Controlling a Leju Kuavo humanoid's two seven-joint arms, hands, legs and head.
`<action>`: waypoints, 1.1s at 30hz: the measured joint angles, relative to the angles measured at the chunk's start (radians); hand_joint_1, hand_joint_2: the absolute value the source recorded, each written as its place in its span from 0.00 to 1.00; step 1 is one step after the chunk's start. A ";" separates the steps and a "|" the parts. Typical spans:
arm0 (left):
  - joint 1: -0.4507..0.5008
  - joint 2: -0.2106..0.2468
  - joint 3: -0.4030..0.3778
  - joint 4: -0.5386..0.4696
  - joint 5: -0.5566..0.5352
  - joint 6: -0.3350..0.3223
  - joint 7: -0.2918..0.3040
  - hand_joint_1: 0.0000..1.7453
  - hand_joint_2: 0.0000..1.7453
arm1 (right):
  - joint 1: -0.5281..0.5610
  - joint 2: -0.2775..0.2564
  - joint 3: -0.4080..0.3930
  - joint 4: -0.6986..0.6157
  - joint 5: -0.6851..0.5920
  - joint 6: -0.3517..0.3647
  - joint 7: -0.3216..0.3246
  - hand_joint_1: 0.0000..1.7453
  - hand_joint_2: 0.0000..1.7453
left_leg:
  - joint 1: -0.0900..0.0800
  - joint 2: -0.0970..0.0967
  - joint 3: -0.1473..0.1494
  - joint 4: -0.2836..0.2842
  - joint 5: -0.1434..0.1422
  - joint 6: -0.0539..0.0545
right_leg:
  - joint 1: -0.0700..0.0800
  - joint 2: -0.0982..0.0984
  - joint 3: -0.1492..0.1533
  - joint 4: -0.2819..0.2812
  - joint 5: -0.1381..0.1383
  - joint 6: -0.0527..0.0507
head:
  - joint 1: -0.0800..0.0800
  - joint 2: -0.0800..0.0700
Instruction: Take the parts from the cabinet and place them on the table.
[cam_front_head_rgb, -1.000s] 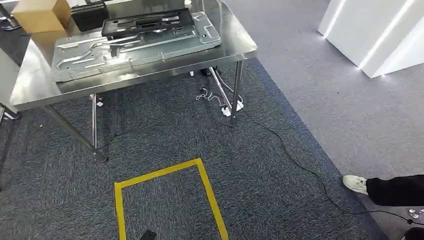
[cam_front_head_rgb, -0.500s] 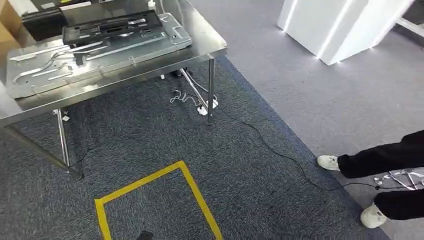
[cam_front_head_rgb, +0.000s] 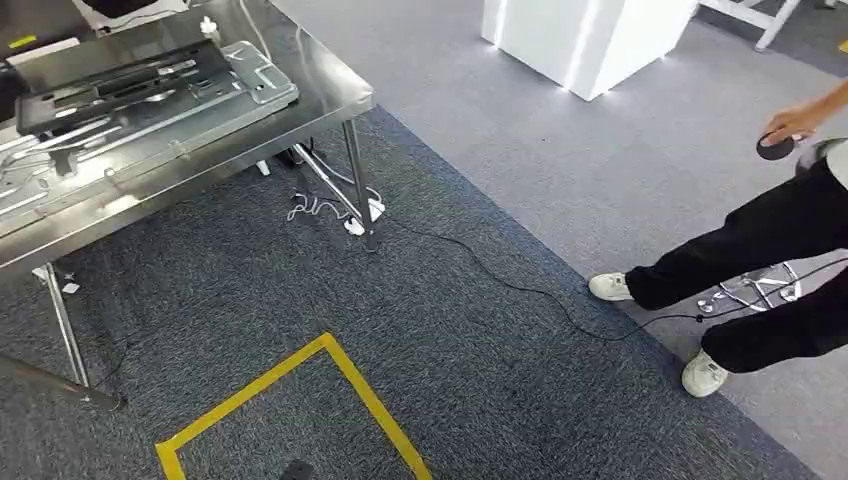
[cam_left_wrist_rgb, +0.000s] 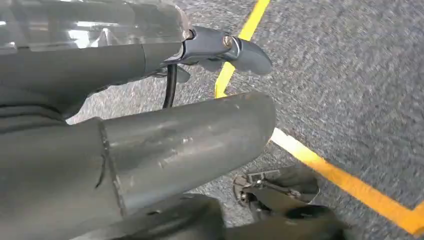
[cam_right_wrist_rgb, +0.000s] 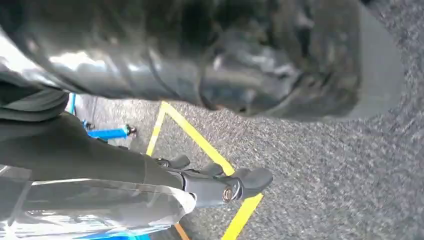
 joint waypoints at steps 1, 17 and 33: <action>0.002 0.000 0.000 0.000 0.000 0.000 0.000 0.00 0.00 | 0.001 0.000 -0.001 0.000 0.000 0.001 0.000 0.00 0.00 | 0.000 0.000 -0.011 0.015 0.013 0.000 | 0.000 0.015 0.000 0.003 0.000 0.000 | 0.000 0.000; -0.001 0.002 0.008 0.000 -0.001 0.002 0.013 0.00 0.00 | 0.007 0.001 -0.008 0.002 0.020 0.005 0.000 0.00 0.00 | -0.005 0.052 0.111 -0.297 0.179 0.059 | -0.008 -0.018 -0.148 0.297 -0.117 0.065 | 0.006 0.000; -0.056 -0.043 0.018 0.000 -0.002 0.005 0.057 0.00 0.00 | -0.002 -0.001 -0.008 0.002 0.040 0.005 -0.003 0.00 0.00 | -0.001 -0.001 0.010 -0.048 0.075 0.011 | -0.001 0.038 0.008 -0.002 0.004 0.004 | 0.003 0.000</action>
